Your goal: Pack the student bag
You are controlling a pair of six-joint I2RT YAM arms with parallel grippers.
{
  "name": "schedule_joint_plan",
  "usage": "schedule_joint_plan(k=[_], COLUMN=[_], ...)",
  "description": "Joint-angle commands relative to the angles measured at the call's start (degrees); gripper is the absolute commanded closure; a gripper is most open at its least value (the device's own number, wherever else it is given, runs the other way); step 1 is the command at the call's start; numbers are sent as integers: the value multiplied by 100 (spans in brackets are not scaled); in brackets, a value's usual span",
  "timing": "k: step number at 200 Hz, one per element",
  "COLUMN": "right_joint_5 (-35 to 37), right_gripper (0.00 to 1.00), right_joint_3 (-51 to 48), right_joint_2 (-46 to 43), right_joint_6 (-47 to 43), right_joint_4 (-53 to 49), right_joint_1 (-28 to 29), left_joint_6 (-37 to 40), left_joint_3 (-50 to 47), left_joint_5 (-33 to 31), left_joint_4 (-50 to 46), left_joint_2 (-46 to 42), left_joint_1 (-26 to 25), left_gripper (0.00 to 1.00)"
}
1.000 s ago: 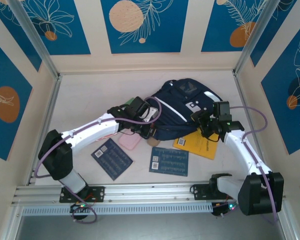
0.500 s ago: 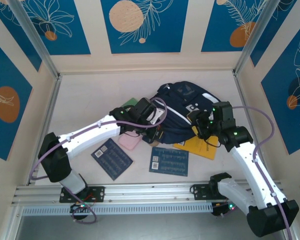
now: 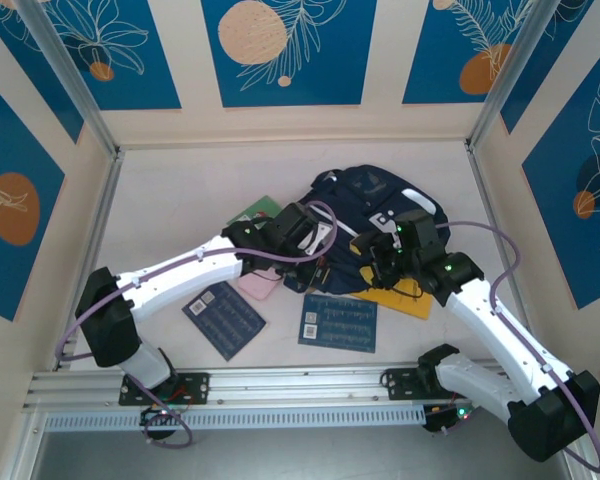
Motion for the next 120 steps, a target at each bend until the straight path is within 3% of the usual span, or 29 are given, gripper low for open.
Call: schedule_joint_plan(k=[1,56,120], right_joint_5=[-75,418,-37], right_gripper=[40,41,35], right_joint_3=[-21,124,-432], right_joint_2=[-87,-782,-1048], right_joint_6=[184,59,721], right_joint_4=[-8,-1076,-638], right_joint_1=[91,131,343], left_joint_6=[-40,13,4], left_joint_3=[-2,-11,14], left_joint_5=[88,-106,-1], left_joint_4=[353,318,435], left_joint_2=[-305,-293,-178], left_joint_1=[-231,-303,-378], left_gripper=[100,100,100])
